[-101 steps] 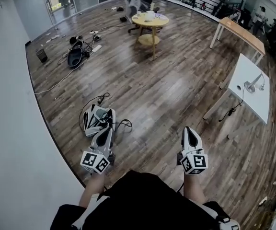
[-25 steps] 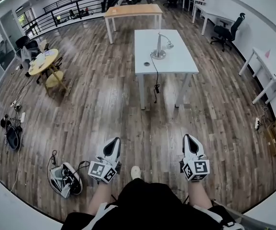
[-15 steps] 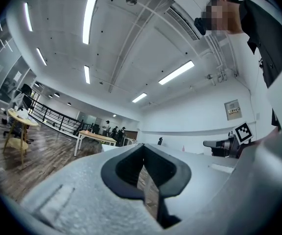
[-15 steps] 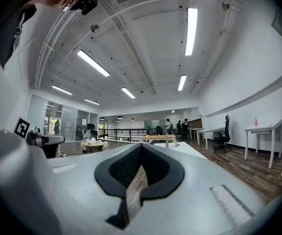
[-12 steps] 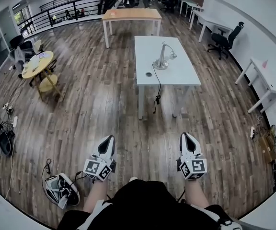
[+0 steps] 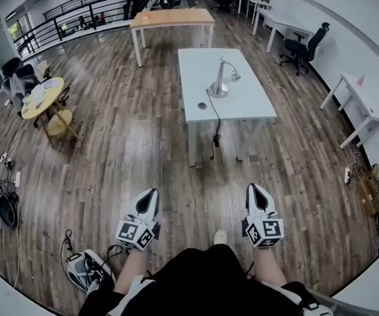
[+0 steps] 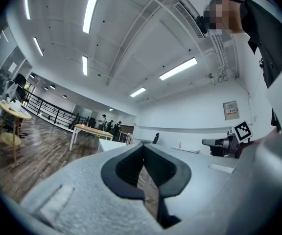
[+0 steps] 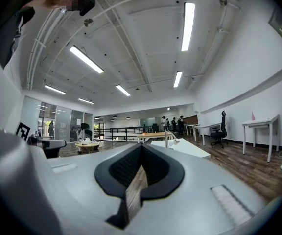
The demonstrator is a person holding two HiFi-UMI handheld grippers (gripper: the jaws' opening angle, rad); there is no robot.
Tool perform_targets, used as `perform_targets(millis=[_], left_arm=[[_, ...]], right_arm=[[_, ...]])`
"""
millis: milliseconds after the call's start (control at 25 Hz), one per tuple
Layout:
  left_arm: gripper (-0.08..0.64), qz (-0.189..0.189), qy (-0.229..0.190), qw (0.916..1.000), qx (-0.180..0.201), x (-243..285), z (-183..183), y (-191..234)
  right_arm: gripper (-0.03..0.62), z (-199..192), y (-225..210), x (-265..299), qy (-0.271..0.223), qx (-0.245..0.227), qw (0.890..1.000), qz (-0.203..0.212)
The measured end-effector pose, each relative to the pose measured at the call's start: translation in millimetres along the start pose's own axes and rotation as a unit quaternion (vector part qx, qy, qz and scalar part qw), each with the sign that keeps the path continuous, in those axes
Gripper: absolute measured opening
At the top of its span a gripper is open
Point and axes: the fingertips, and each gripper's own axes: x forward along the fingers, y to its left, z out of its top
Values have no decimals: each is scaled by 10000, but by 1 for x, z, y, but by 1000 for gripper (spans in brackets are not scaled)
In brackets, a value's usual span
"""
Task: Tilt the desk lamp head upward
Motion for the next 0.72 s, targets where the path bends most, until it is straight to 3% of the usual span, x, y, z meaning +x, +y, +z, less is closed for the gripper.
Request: perform_targets(millis=[280,720], left_arm=[[-2,12,67,10000,-11,41,-11,14],[-2,231,-140,9994,236,144,8,31]], right_arm=[[5,-9,-29,41,-1,142,9999,-41],[5,22,-94,153,-343,229,9987,287]])
